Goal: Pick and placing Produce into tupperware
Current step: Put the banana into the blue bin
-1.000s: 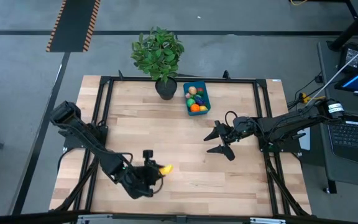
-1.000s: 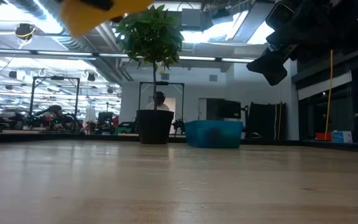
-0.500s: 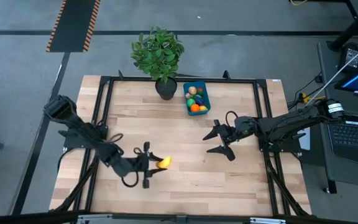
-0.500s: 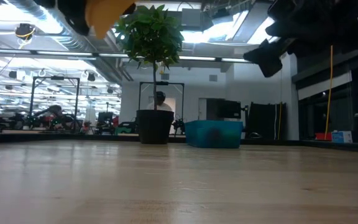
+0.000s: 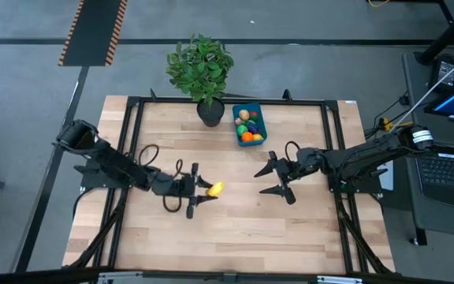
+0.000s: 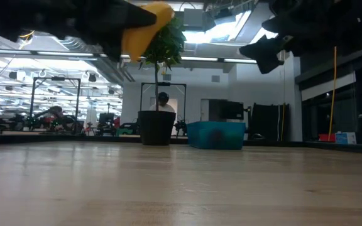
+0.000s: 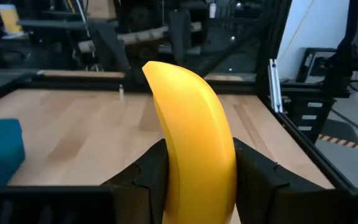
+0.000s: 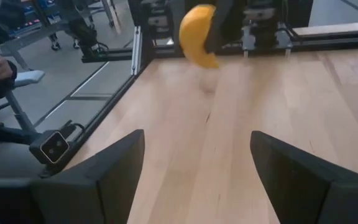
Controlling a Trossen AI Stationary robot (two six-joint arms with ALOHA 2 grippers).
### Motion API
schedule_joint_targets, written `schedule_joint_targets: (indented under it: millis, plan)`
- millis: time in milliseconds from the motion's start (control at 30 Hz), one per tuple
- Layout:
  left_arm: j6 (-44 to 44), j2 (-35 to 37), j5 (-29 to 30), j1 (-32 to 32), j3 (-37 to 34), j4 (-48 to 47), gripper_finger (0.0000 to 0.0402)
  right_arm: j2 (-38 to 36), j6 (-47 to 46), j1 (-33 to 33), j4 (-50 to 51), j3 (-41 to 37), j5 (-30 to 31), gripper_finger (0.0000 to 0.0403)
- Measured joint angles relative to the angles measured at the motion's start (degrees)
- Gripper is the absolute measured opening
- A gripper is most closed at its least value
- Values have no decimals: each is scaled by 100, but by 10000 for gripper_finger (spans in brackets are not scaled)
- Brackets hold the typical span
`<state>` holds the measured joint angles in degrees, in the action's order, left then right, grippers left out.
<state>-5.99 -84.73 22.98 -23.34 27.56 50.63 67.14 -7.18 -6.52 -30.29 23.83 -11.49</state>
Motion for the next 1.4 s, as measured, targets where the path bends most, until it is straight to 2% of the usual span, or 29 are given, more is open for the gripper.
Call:
schedule_joint_targets:
  millis: [167, 333, 433, 733, 1000, 1400]
  plan:
    - [348, 0, -1028, 728, 1, 282, 130, 451, 161, 107, -616, 0, 21, 294]
    - [357, -32, -1638, 1301, 1, 344, 130, 598, 710, 372, -948, 2, 369, 294]
    - [362, -147, -2073, 1550, 1, 639, 130, 602, 797, 513, -960, 2, 367, 294]
    - [421, -999, -3068, 2174, 252, 1732, 130, 810, 1042, 549, -1971, 7, 350, 294]
    - [773, -1369, -3600, 2486, 748, 1815, 130, 1383, 1238, 551, -2585, 297, 435, 294]
    - [854, -1368, -3999, 2725, 897, 1736, 130, 2259, 1648, 551, -2546, 1217, 393, 294]
